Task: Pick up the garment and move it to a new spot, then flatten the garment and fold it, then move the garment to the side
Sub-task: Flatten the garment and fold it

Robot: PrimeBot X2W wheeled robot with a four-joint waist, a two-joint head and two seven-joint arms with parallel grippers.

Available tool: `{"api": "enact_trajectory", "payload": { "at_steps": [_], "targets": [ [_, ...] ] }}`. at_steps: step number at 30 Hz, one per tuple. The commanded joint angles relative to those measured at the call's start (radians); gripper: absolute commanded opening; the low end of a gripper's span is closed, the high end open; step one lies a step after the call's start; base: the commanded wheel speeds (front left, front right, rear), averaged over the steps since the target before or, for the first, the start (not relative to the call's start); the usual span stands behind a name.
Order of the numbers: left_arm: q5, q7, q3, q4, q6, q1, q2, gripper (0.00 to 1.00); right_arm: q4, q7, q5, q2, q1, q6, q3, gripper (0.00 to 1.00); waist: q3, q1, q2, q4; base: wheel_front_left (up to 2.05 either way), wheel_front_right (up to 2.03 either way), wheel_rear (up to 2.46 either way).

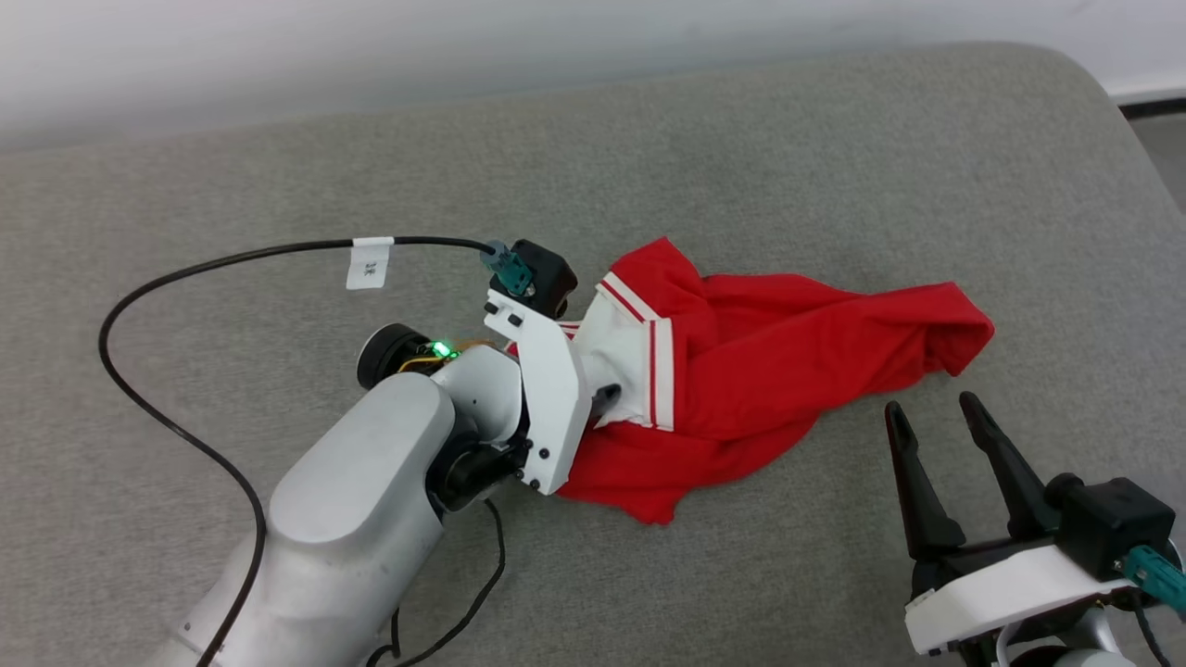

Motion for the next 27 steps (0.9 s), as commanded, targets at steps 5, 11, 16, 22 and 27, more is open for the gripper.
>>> {"api": "enact_trajectory", "payload": {
  "at_steps": [5, 11, 16, 22, 27],
  "targets": [
    [-0.025, 0.021, -0.029, 0.075, -0.011, -0.042, -0.009, 0.36, 0.03, -0.021, 0.023, 0.003, -0.021, 0.0, 0.0, 1.0, 0.032, -0.0001, 0.0, -0.031, 0.0, 0.0, 0.0],
    [-0.005, -0.062, -0.049, 0.081, -0.013, -0.067, -0.001, 0.0, 0.05, -0.029, 0.033, 0.003, -0.019, 0.0, -0.016, 1.0, 0.012, -0.0001, 0.0, -0.01, 0.0, 0.0, 0.0],
    [0.033, -0.134, -0.047, 0.019, -0.012, -0.085, 0.052, 0.0, 0.047, -0.021, 0.025, 0.003, -0.006, 0.0, -0.04, 1.0, -0.028, -0.0001, 0.0, 0.038, 0.0, 0.0, 0.0],
    [0.069, -0.169, -0.024, -0.122, 0.034, -0.023, 0.155, 0.0, 0.035, -0.005, 0.02, 0.003, 0.02, 0.0, -0.068, 1.0, -0.08, -0.0001, 0.0, 0.107, 0.0, 0.0, 0.0],
    [0.067, -0.17, 0.006, -0.268, 0.122, 0.125, 0.267, 0.0, 0.023, 0.008, 0.026, 0.003, 0.046, 0.0, -0.08, 1.0, -0.114, -0.0001, 0.0, 0.149, 0.0, 0.0, 0.0]
  ]
}}
